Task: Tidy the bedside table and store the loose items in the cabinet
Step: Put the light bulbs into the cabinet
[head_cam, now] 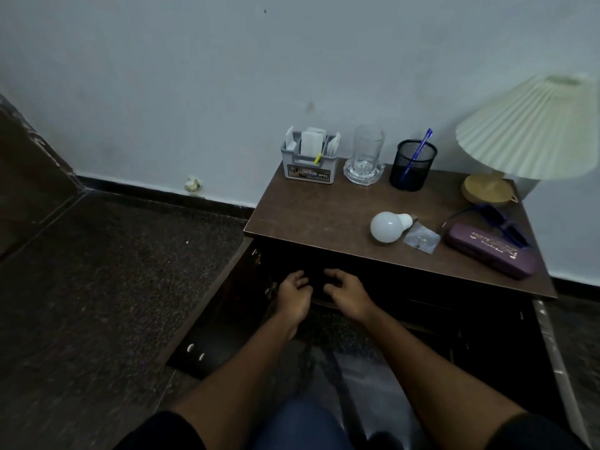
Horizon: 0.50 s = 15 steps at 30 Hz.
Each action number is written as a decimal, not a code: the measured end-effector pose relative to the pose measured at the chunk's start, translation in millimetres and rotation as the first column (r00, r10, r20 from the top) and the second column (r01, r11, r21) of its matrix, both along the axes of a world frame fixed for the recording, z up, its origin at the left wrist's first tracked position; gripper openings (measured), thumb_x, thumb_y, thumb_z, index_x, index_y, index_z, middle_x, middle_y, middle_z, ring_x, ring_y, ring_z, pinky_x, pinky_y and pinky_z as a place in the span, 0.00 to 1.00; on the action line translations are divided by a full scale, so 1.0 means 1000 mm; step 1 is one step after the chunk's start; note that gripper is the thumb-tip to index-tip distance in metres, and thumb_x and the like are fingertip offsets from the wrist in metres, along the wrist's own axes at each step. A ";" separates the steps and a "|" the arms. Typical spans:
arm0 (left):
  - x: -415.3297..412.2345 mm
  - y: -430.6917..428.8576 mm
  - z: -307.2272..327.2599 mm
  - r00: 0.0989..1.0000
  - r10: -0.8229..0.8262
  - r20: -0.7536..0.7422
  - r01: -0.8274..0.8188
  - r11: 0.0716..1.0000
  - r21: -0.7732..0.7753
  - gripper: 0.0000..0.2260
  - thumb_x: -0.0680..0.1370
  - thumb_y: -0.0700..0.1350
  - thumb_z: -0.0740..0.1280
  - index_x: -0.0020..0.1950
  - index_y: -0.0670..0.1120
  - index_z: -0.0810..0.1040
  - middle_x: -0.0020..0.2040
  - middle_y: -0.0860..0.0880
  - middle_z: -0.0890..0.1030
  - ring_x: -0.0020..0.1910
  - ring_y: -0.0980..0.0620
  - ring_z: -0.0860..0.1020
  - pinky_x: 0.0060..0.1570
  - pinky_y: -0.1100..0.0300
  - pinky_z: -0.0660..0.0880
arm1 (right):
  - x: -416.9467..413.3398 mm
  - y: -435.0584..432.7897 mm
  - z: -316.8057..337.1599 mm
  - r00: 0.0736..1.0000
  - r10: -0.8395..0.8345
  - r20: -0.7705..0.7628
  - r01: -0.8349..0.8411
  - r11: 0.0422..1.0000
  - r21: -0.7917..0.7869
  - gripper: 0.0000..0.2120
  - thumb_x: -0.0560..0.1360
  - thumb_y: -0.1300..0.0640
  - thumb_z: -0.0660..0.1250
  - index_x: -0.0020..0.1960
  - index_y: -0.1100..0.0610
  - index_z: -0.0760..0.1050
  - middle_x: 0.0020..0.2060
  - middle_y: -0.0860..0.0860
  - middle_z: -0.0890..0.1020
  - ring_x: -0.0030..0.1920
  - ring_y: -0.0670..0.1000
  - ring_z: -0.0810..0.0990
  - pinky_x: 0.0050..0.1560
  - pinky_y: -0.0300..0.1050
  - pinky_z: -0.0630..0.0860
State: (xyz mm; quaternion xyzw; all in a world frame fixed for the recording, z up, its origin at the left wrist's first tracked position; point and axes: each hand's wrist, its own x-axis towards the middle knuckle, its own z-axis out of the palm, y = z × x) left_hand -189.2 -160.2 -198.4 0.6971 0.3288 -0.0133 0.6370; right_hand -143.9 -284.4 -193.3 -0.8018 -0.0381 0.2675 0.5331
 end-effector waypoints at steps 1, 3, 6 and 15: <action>-0.005 -0.003 0.005 1.000 -0.005 0.004 0.005 1.000 0.009 0.21 0.79 0.30 0.62 0.73 0.37 0.70 0.66 0.37 0.78 0.67 0.43 0.76 0.61 0.59 0.71 | -0.005 -0.005 0.004 1.000 0.001 0.021 -0.001 1.000 -0.003 0.23 0.80 0.66 0.65 0.74 0.63 0.69 0.70 0.56 0.75 0.70 0.52 0.73 0.62 0.38 0.70; -0.014 -0.010 0.016 1.000 -0.017 0.011 0.017 1.000 0.026 0.20 0.79 0.30 0.62 0.71 0.36 0.72 0.64 0.37 0.79 0.66 0.42 0.77 0.60 0.59 0.72 | -0.014 -0.016 0.014 0.997 0.007 0.075 -0.007 1.000 -0.003 0.20 0.79 0.66 0.65 0.71 0.62 0.73 0.67 0.55 0.77 0.68 0.52 0.75 0.64 0.41 0.73; -0.021 -0.022 0.036 0.995 -0.076 0.068 0.072 0.996 0.051 0.15 0.79 0.30 0.63 0.65 0.38 0.77 0.60 0.39 0.82 0.63 0.43 0.80 0.63 0.55 0.76 | -0.027 -0.035 0.033 0.987 -0.005 0.163 -0.002 0.999 0.046 0.11 0.78 0.65 0.67 0.58 0.55 0.82 0.54 0.50 0.85 0.56 0.48 0.83 0.60 0.47 0.80; 0.012 -0.079 0.100 0.946 -0.102 0.307 0.056 0.987 0.154 0.10 0.75 0.38 0.71 0.55 0.48 0.80 0.51 0.52 0.84 0.47 0.57 0.82 0.52 0.60 0.78 | -0.005 -0.096 0.102 0.870 -0.356 0.341 0.286 0.928 0.239 0.07 0.75 0.66 0.71 0.47 0.55 0.84 0.44 0.52 0.87 0.48 0.52 0.86 0.52 0.46 0.81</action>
